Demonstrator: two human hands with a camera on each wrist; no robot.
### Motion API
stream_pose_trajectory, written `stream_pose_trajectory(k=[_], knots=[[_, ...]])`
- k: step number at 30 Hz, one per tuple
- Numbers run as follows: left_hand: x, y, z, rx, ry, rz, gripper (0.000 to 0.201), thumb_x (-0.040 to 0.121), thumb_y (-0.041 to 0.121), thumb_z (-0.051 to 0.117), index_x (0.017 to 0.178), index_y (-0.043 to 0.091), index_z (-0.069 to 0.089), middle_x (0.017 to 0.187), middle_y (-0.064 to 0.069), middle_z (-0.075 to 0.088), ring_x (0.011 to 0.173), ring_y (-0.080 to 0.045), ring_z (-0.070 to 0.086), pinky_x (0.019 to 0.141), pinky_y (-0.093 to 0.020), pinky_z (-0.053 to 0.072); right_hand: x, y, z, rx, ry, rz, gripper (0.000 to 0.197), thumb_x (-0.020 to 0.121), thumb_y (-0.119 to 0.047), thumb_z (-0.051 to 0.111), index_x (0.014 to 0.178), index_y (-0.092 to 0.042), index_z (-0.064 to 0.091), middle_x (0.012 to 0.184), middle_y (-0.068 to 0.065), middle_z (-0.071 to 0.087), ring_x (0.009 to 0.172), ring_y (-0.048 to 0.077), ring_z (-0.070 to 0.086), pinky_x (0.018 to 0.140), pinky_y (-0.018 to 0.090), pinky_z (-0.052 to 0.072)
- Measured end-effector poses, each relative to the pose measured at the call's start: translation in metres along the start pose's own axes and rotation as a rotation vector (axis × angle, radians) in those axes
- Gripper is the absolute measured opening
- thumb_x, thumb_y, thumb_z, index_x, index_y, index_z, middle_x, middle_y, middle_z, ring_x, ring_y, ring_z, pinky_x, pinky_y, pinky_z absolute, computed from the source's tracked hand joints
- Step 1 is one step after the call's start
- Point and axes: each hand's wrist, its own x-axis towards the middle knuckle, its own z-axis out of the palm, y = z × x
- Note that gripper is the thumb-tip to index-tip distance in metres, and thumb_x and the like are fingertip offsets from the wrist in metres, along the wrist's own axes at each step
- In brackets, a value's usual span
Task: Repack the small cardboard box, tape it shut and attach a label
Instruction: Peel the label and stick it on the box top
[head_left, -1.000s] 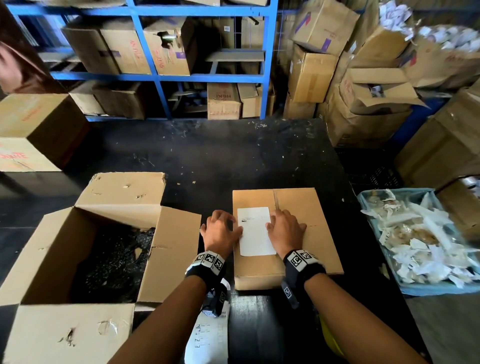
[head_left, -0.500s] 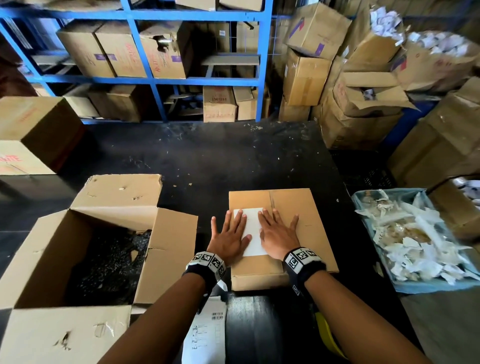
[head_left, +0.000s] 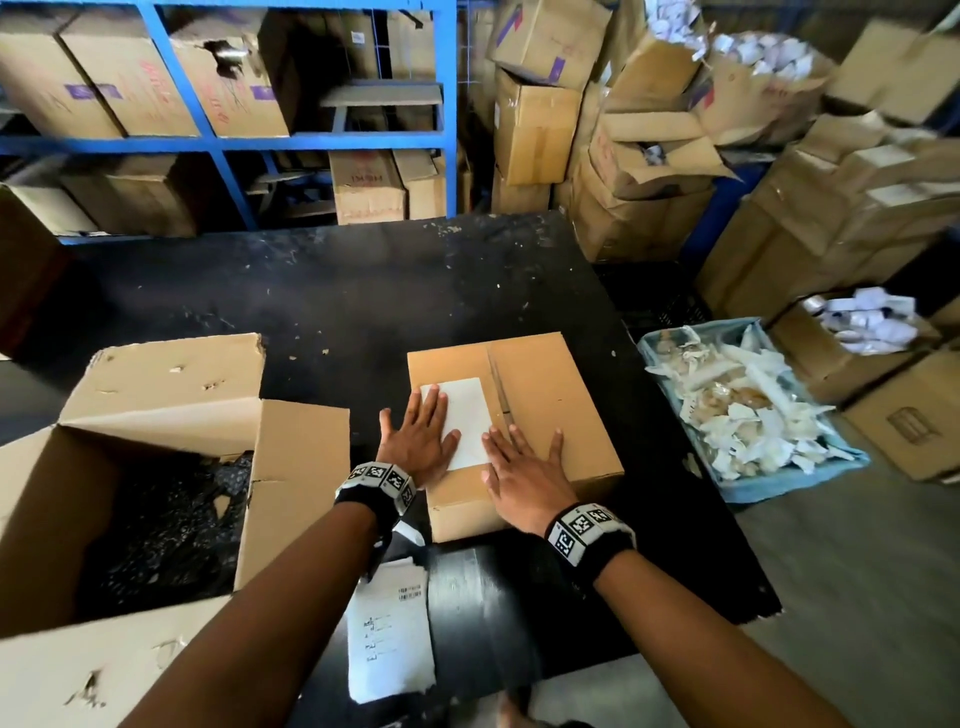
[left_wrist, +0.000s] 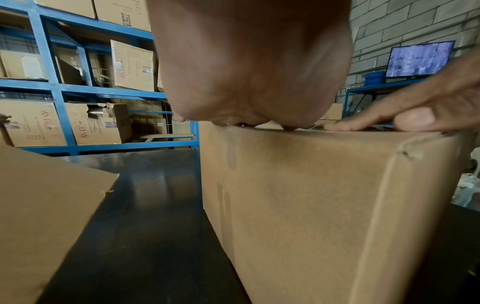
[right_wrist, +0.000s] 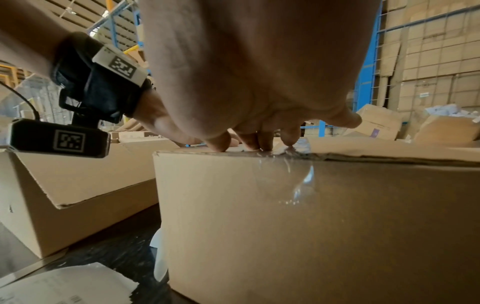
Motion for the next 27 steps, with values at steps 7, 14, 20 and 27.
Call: stream_pose_trajectory(k=[7,14,20,27], knots=[[0.000,0.003,-0.004,0.049,-0.042,0.009,0.070,0.102,0.051,0.011,0.157,0.012,-0.006,0.167,-0.005,-0.012,0.154,-0.024,-0.009,0.117,-0.064,0.003,-0.016,0.000,0.000,0.061,-0.051,-0.001,0.063,0.107,-0.043,0.016,0.163,-0.025,-0.006,0.170,-0.011,-0.014,0.157,0.017,-0.011,0.118,0.071,-0.005],[-0.046,0.020,0.003,0.093,-0.082,0.112,0.068,0.104,0.047,0.011,0.157,0.009,-0.006,0.165,-0.008,-0.015,0.153,-0.023,-0.011,0.119,-0.062,0.003,-0.014,0.003,0.000,0.090,-0.085,-0.026,0.061,0.109,-0.044,0.014,0.163,-0.026,-0.007,0.169,-0.011,-0.015,0.157,0.017,-0.011,0.119,0.069,-0.003],[-0.091,0.044,0.021,-0.011,-0.123,0.099,0.066,0.103,0.047,0.010,0.157,0.014,-0.009,0.164,-0.003,-0.019,0.151,-0.018,-0.018,0.120,-0.061,0.001,-0.011,0.007,0.003,0.082,-0.069,-0.050,0.061,0.109,-0.043,0.017,0.164,-0.025,-0.001,0.171,-0.009,-0.009,0.158,0.017,-0.006,0.119,0.070,0.004],[-0.100,0.027,0.007,-0.139,0.022,0.131,0.076,0.096,0.058,0.000,0.159,0.016,0.012,0.167,0.001,0.005,0.154,-0.016,0.003,0.123,-0.051,0.008,-0.005,0.010,-0.014,0.127,0.029,-0.090,0.053,0.109,-0.037,0.030,0.159,-0.020,0.026,0.169,-0.002,0.018,0.153,0.022,0.023,0.116,0.066,0.024]])
